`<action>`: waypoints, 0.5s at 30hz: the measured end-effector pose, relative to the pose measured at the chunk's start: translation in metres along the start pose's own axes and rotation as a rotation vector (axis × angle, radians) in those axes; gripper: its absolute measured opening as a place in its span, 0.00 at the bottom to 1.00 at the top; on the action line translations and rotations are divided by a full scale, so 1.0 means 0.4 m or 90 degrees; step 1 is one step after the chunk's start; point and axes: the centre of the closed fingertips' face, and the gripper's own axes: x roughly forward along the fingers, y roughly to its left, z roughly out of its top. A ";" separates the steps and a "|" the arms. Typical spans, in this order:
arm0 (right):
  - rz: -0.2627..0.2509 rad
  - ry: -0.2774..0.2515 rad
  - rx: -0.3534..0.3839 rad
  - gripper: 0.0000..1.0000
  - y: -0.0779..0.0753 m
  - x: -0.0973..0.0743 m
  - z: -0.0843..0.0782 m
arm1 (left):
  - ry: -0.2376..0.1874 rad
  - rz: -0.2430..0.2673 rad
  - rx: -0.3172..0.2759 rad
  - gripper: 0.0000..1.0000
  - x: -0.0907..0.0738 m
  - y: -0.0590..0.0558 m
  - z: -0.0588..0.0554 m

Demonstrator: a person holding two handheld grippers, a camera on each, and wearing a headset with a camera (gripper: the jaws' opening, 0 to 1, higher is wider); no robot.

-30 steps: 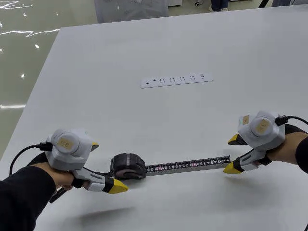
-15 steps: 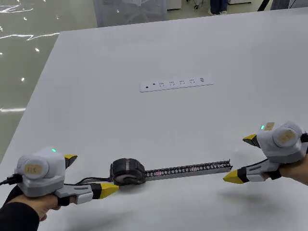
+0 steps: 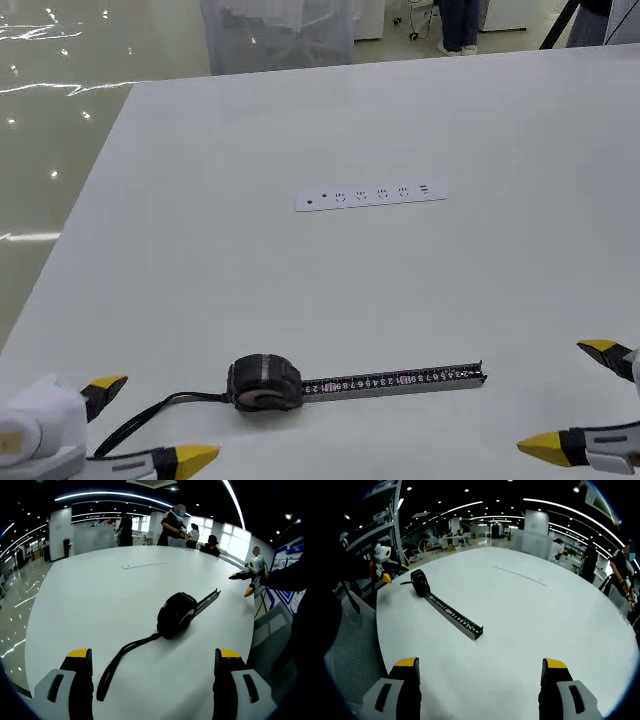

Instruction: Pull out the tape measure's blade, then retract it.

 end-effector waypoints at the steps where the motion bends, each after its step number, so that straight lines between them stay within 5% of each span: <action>1: -0.006 0.000 0.002 0.99 -0.004 -0.015 -0.010 | 0.001 0.003 0.006 0.99 -0.011 0.000 -0.006; 15: -0.032 0.006 0.013 0.99 -0.027 -0.117 -0.079 | 0.008 0.056 0.005 0.99 -0.103 0.045 -0.029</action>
